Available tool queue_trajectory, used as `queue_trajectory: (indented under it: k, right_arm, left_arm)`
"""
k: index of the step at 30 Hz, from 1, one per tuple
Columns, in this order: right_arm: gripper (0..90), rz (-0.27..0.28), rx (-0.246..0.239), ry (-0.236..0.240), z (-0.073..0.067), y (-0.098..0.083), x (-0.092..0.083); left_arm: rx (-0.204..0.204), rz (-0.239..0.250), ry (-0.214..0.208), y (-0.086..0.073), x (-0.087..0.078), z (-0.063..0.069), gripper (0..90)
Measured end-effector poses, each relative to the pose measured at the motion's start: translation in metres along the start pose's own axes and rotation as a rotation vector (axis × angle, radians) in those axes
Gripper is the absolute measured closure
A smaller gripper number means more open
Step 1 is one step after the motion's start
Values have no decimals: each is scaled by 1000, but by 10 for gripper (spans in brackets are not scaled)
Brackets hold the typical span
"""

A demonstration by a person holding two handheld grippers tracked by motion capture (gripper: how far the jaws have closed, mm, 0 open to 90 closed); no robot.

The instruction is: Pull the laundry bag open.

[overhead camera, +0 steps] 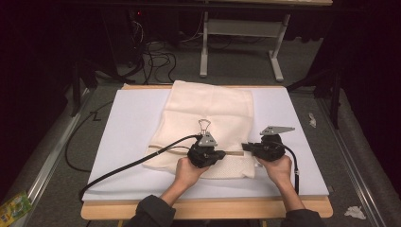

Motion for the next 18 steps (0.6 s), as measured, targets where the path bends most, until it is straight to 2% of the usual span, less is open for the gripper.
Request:
queue_trajectory:
  k: [8, 12, 18]
  right_arm:
    - [881, 5, 5, -4, 1, 0, -1]
    - [881, 2, -1, -14, 2, -1, -1]
    - [881, -4, 21, -26, 7, -4, -3]
  left_arm:
    - [5, 9, 16, -1, -8, -2, 868]
    - [-7, 12, 22, -5, -10, -4, 868]
    - [-27, 19, 42, -8, -18, -11, 868]
Point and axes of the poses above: each handheld gripper's, and its own axes: x roughly forward along the jaws, y roughly out of its top, z roughly to its right, the point moved 2 cm from there along x, roughly forward along the jaws, and after that the axes turned 6 degrees about -y, right-handed, at the moved point
